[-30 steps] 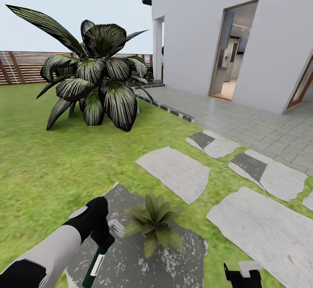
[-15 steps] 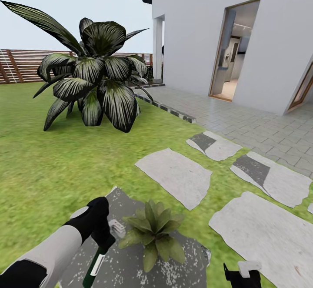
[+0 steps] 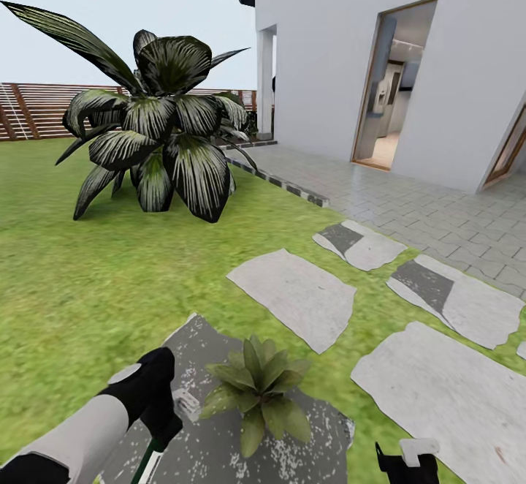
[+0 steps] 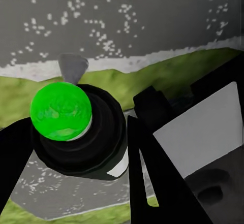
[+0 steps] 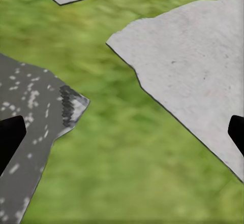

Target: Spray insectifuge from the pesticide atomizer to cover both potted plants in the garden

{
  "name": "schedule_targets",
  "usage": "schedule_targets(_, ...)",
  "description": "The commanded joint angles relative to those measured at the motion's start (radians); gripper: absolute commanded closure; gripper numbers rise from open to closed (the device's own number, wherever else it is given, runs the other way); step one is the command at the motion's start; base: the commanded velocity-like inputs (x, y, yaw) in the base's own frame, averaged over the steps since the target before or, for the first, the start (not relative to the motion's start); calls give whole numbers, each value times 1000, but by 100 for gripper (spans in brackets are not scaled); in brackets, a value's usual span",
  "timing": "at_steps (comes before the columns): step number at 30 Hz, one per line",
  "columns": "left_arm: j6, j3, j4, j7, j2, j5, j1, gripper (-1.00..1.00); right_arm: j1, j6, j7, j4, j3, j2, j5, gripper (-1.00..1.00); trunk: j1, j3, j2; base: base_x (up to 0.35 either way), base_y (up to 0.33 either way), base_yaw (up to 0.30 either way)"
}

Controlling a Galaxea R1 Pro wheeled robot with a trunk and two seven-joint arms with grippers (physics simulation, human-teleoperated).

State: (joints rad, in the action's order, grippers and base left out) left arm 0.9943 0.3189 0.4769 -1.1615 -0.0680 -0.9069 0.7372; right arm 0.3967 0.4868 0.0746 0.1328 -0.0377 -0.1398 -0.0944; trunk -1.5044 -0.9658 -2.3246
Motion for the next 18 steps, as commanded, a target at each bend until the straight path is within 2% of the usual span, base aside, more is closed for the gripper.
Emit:
schedule_targets(1,6,3,2,-9,-1,-8,0,100,1,3,5,-1,-4,0,-11,-100,0,-1,0,0,0,0)
schedule_targets(6,9,-6,15,-9,-3,-8,10,100,1,3,2,-1,-4,0,-10,-100,0,-1,0,0,0,0)
schedule_targets(12,16,-2,16,-9,-1,-9,84,100,1,3,2,-1,-4,0,-11,-100,0,-1,0,0,0,0)
schedule_targets(18,9,4,9,-8,-6,-15,80,100,1,3,2,-1,-4,0,-13,-100,0,-1,0,0,0,0)
